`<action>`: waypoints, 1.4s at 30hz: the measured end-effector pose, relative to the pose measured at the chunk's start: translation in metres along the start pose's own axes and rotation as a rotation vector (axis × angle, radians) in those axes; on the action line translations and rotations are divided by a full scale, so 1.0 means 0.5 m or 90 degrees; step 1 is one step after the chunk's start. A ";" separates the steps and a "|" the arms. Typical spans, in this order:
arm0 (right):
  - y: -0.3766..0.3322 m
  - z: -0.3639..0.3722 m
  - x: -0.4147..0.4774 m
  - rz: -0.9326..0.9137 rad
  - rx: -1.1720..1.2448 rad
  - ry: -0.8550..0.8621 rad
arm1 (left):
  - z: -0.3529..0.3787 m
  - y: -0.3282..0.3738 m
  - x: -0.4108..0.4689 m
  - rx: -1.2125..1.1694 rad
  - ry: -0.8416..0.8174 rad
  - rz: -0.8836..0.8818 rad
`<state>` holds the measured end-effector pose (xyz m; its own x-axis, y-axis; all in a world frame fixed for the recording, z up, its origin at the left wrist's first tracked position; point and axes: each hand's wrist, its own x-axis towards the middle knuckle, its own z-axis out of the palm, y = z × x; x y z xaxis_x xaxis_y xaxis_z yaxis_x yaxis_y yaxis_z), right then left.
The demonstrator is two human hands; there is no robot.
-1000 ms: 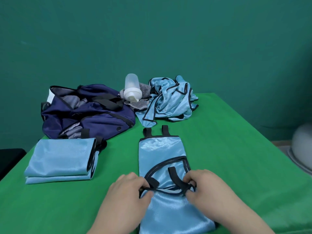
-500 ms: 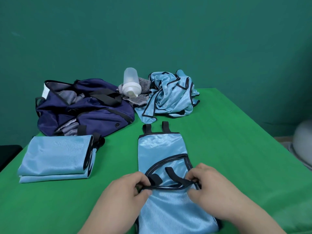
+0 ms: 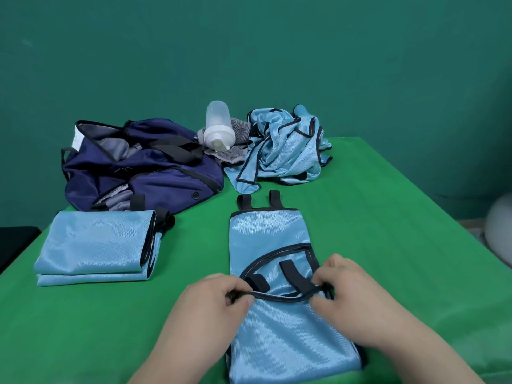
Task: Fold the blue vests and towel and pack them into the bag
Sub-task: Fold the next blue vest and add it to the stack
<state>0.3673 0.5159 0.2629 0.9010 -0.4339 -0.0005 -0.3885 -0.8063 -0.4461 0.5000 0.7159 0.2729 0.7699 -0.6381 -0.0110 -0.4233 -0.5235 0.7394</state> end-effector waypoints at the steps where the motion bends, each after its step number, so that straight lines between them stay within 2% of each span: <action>1: -0.001 0.000 0.001 0.005 0.011 -0.001 | 0.001 0.001 0.000 -0.006 0.001 -0.003; 4: -0.006 -0.005 0.001 0.023 0.105 0.020 | -0.002 0.006 -0.001 -0.043 0.005 -0.011; 11: -0.010 -0.012 -0.006 0.035 0.445 0.039 | -0.017 0.007 0.004 -0.164 0.000 -0.038; 18: -0.022 -0.008 0.003 0.026 0.688 0.145 | -0.008 -0.003 0.020 -0.267 0.056 -0.029; 23: -0.021 -0.002 0.009 0.018 0.683 0.189 | -0.002 -0.007 0.032 -0.366 0.042 -0.032; 26: -0.024 -0.004 0.014 0.015 0.622 0.244 | -0.007 -0.002 0.032 -0.354 0.058 -0.015; 29: -0.025 -0.002 0.021 0.023 0.605 0.257 | -0.009 -0.001 0.037 -0.320 0.066 -0.027; 35: -0.025 0.006 0.037 0.018 0.608 0.272 | -0.008 -0.001 0.046 -0.345 0.038 -0.023; 42: -0.032 -0.025 0.088 0.015 0.538 0.286 | -0.022 0.015 0.116 -0.287 0.078 0.012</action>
<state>0.4108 0.5048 0.2812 0.6683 -0.7014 0.2479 0.0210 -0.3154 -0.9487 0.5468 0.6812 0.2851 0.8260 -0.5600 0.0643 -0.2084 -0.1975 0.9579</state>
